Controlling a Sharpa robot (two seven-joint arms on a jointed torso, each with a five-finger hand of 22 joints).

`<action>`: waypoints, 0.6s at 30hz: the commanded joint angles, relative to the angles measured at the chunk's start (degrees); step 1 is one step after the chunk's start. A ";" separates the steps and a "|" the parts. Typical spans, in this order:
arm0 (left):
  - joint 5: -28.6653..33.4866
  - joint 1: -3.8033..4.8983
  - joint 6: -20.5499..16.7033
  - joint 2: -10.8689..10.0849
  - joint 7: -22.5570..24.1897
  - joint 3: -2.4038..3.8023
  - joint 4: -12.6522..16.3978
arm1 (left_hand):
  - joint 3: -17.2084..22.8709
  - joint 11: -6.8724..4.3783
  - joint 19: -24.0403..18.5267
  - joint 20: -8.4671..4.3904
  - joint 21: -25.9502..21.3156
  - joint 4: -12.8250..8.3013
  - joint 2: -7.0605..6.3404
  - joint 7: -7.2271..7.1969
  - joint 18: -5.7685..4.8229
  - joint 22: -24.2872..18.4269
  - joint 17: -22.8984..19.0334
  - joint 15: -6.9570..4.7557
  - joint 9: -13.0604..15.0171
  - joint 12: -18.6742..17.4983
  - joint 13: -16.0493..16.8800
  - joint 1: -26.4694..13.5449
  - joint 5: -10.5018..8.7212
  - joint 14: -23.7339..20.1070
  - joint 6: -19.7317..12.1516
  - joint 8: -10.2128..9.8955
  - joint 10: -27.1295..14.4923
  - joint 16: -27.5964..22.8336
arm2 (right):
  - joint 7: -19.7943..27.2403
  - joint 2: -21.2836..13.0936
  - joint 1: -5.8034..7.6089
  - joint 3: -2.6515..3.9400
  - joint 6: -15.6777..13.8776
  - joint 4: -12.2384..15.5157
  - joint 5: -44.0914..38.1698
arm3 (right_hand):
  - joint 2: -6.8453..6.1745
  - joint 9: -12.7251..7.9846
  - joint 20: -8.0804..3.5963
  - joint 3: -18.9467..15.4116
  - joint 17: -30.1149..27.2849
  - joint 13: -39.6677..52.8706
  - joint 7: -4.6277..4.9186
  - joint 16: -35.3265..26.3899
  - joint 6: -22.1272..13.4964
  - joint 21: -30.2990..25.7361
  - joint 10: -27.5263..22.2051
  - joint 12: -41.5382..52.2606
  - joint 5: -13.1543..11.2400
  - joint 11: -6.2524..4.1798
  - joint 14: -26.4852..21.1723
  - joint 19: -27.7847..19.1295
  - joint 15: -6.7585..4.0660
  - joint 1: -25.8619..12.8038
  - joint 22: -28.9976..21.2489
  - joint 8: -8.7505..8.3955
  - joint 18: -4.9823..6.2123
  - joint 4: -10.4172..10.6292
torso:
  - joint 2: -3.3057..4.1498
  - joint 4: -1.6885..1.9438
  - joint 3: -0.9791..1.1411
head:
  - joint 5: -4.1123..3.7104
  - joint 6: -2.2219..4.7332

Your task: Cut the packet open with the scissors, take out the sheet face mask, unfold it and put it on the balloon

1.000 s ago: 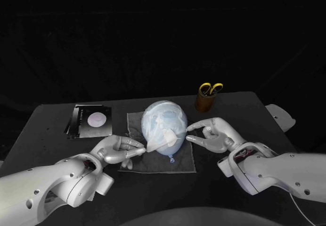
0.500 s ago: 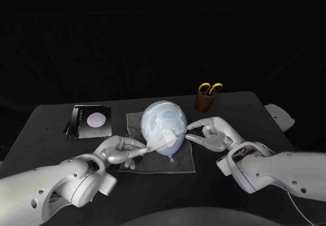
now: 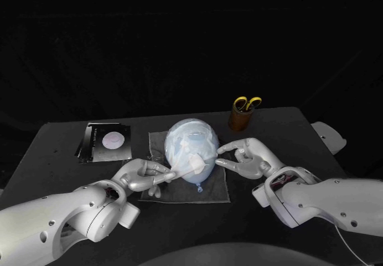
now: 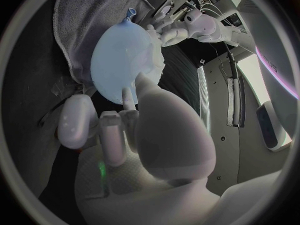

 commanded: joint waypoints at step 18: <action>0.55 -0.01 3.70 0.76 0.46 0.06 0.53 | -1.41 -0.95 -0.92 -0.61 1.37 -0.26 2.46 -1.20 0.53 0.88 1.99 -1.15 -0.11 1.06 0.08 2.86 -0.24 0.68 3.23 0.72 2.82 1.58 | -0.22 -0.01 -0.16 0.01 1.04 0.67 -1.93 | 0.57 0.07 0.11 -0.29 15.09 13.06 0.07 0.34 0.53 0.22 4.08 0.26 -0.27 0.00 5.99 -0.10 0.17 0.20 6.66 0.26 0.09 0.00 | 0.00 -0.03 0.01 | -0.17 -0.31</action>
